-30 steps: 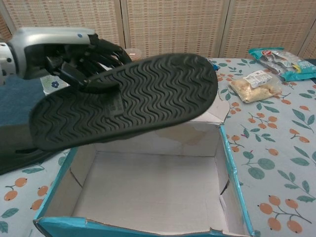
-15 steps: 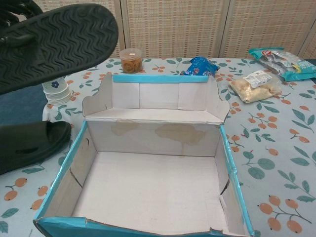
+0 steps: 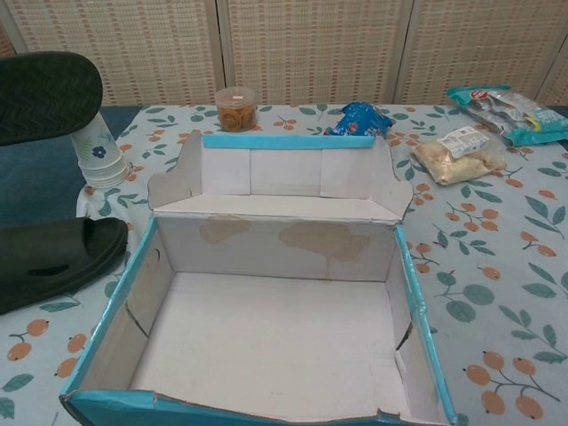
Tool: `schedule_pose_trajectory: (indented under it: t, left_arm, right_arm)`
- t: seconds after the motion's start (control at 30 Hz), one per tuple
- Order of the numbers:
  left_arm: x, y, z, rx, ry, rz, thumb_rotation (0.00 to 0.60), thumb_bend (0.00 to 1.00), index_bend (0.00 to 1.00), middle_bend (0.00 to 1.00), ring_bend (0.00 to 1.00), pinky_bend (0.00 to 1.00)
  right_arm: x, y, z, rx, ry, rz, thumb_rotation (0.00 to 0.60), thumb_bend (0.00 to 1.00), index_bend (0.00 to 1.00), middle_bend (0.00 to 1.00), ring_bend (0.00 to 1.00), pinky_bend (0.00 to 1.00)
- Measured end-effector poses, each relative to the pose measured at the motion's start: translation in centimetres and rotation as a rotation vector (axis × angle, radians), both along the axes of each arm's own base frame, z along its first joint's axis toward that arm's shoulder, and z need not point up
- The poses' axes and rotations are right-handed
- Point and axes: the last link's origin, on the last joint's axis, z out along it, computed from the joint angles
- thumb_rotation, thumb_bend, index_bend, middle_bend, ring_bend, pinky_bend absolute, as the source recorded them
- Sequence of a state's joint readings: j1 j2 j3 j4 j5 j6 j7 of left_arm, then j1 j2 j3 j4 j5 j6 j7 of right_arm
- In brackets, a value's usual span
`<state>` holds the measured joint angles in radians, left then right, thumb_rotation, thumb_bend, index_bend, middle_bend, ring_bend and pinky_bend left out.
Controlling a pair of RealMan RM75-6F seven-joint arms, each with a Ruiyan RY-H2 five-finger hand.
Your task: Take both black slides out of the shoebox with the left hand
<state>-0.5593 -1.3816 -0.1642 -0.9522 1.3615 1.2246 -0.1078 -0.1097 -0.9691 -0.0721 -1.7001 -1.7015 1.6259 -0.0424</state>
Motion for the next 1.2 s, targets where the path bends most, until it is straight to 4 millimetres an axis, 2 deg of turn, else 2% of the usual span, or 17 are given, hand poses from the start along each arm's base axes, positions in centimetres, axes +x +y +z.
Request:
schedule_pose_trajectory:
  t: [0.3,0.47,0.73,0.9,1.07,1.2]
  left_arm:
    - [-2.7,-2.6,-1.5,0.008,0.111,-0.026,0.600,0.56,0.70,0.72,0.66,0.69]
    - [-4.0,-4.1,-2.7,0.042,0.154,-0.048,0.600,0.55,0.70,0.72,0.66,0.70]
    - [-3.4,-6.5,-3.6,0.039,0.076,-0.154,0.600,0.55,0.71,0.72,0.66,0.70]
    - [-2.1,-9.2,-5.0,0.000,0.060,-0.264,0.600,0.55,0.71,0.72,0.66,0.70]
    - [-1.8,-10.2,-6.3,0.009,0.179,-0.309,0.600,0.55,0.71,0.72,0.66,0.70]
    - [-1.9,-9.9,-7.0,0.046,0.334,-0.329,0.600,0.55,0.71,0.72,0.66,0.71]
  right_arm:
    - [0.2,0.2,-0.1,0.013,-0.002,0.008,0.402,0.16,0.00,0.00,0.00,0.00]
    - [0.3,0.4,-0.2,0.024,-0.007,0.013,0.402,0.16,0.00,0.00,0.00,0.00]
    - [0.3,0.3,-0.4,0.032,-0.001,0.010,0.401,0.16,0.00,0.00,0.00,0.00]
    - [0.4,0.4,-0.3,0.029,-0.006,0.017,0.402,0.16,0.00,0.00,0.00,0.00]
    - [0.6,0.6,-0.2,0.033,-0.010,0.032,0.402,0.16,0.00,0.00,0.00,0.00]
    - [0.7,0.8,-0.2,0.038,-0.015,0.044,0.402,0.16,0.00,0.00,0.00,0.00]
